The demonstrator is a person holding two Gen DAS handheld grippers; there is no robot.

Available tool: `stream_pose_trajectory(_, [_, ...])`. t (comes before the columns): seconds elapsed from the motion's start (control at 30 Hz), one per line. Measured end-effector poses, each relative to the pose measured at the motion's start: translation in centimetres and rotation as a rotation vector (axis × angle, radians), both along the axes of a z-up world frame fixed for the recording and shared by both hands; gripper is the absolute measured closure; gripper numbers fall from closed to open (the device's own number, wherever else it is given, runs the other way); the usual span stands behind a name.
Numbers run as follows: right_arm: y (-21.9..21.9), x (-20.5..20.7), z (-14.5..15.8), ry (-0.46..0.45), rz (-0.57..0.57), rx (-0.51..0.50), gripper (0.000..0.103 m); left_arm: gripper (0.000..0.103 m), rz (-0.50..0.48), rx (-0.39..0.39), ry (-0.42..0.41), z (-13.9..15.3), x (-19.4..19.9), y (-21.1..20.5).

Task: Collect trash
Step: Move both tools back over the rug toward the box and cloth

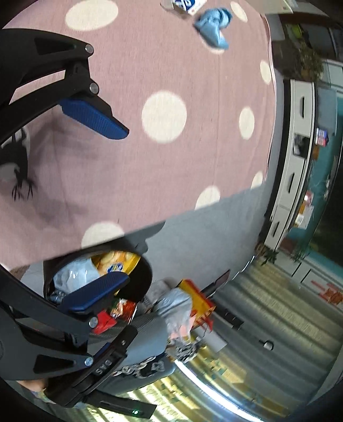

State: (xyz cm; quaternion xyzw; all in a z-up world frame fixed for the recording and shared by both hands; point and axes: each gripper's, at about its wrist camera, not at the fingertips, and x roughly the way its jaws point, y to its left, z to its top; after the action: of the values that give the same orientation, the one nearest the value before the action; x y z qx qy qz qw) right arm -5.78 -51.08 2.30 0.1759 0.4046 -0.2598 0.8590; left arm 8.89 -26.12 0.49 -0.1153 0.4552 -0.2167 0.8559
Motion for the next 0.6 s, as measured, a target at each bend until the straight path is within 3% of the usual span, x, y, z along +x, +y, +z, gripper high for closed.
stream_pose_trajectory(0.3, [4.3, 3.0, -1.3, 0.008, 0.15, 0.031, 0.003, 0.003, 0.202, 0.087, 0.008, -0.7, 1.6, 8.7])
stream_pose_trajectory(0.6, [11.3, 6.4, -3.2, 0.026, 0.357, 0.056, 0.003, 0.003, 0.473, 0.13, 0.082, -2.3, 3.4, 22.0])
